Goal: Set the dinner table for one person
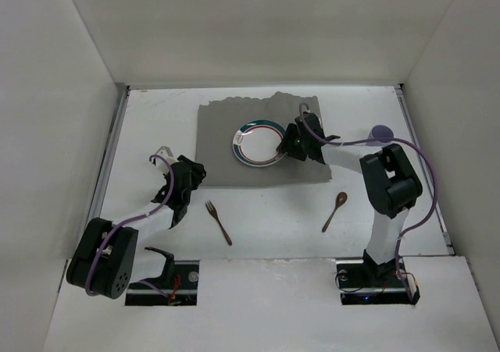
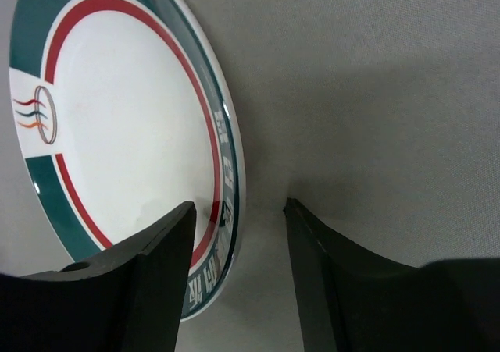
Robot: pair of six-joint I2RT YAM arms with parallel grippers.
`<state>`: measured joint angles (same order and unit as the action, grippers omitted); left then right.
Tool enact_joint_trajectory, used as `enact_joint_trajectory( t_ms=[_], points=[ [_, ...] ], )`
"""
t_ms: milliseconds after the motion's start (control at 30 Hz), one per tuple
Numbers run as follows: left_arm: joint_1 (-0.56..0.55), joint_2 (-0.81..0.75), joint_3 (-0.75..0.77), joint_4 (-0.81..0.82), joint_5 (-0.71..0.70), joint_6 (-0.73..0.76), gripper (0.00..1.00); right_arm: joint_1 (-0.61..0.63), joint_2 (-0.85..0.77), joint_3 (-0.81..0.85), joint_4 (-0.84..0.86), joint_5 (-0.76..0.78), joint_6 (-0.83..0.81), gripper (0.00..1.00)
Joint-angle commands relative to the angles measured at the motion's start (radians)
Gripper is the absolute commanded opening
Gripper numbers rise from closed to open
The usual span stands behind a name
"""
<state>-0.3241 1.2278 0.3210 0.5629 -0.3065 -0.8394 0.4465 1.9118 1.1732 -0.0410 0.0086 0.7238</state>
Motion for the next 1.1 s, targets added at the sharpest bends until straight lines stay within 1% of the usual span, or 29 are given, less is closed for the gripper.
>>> enact_joint_trajectory(
  t_ms=[0, 200, 267, 300, 333, 367, 400, 433, 467, 500, 533, 600, 667, 733, 800, 867, 933, 1067],
  points=[
    [0.001, -0.021, 0.003, 0.045, -0.006, 0.002, 0.37, 0.007, -0.089, -0.026, -0.013, 0.043, -0.027, 0.6],
    [-0.01, -0.03, 0.006, 0.045, -0.01, 0.002, 0.37, -0.013, -0.337, -0.107, -0.019, 0.074, -0.043, 0.7],
    [-0.02, -0.04, 0.006, 0.043, -0.017, 0.008, 0.37, -0.035, -0.405, -0.13, -0.016, 0.091, -0.034, 0.7],
    [-0.026, -0.042, 0.007, 0.043, -0.02, 0.011, 0.37, -0.053, -0.434, -0.138, -0.014, 0.109, -0.029, 0.66],
    [-0.034, -0.042, 0.007, 0.049, -0.026, 0.011, 0.37, -0.073, -0.457, -0.136, -0.02, 0.138, -0.023, 0.58],
    [-0.046, -0.037, 0.009, 0.049, -0.028, 0.011, 0.37, -0.096, -0.474, -0.132, -0.026, 0.168, -0.024, 0.48],
    [-0.06, -0.034, 0.013, 0.048, -0.028, 0.011, 0.37, -0.122, -0.49, -0.124, -0.042, 0.198, -0.027, 0.31],
    [-0.071, -0.034, 0.016, 0.048, -0.028, 0.011, 0.37, -0.152, -0.508, -0.119, -0.059, 0.236, -0.023, 0.17],
    [-0.086, -0.036, 0.018, 0.049, -0.031, 0.014, 0.37, -0.188, -0.523, -0.116, -0.072, 0.279, -0.021, 0.11],
    [-0.098, -0.039, 0.021, 0.051, -0.04, 0.016, 0.37, -0.22, -0.539, -0.113, -0.083, 0.316, -0.027, 0.09],
    [-0.108, -0.039, 0.021, 0.052, -0.052, 0.019, 0.37, -0.257, -0.553, -0.11, -0.097, 0.347, -0.032, 0.1],
    [-0.131, -0.037, 0.023, 0.054, -0.075, 0.025, 0.37, -0.329, -0.568, -0.11, -0.114, 0.405, -0.044, 0.14],
    [-0.149, -0.045, 0.026, 0.054, -0.08, 0.036, 0.37, -0.396, -0.589, -0.128, -0.122, 0.459, -0.05, 0.24],
    [-0.17, -0.042, 0.029, 0.061, -0.106, 0.054, 0.37, -0.453, -0.606, -0.161, -0.123, 0.529, -0.046, 0.4],
    [-0.187, -0.022, 0.03, 0.074, -0.132, 0.069, 0.37, -0.501, -0.611, -0.188, -0.128, 0.597, -0.041, 0.49],
    [-0.192, -0.014, 0.033, 0.077, -0.137, 0.071, 0.37, -0.533, -0.603, -0.196, -0.135, 0.625, -0.052, 0.53],
    [-0.203, -0.002, 0.038, 0.083, -0.137, 0.068, 0.38, -0.562, -0.579, -0.188, -0.152, 0.62, -0.064, 0.53],
    [-0.215, 0.03, 0.041, 0.104, -0.123, 0.063, 0.38, -0.587, -0.501, -0.146, -0.168, 0.53, -0.067, 0.52]
  ],
)
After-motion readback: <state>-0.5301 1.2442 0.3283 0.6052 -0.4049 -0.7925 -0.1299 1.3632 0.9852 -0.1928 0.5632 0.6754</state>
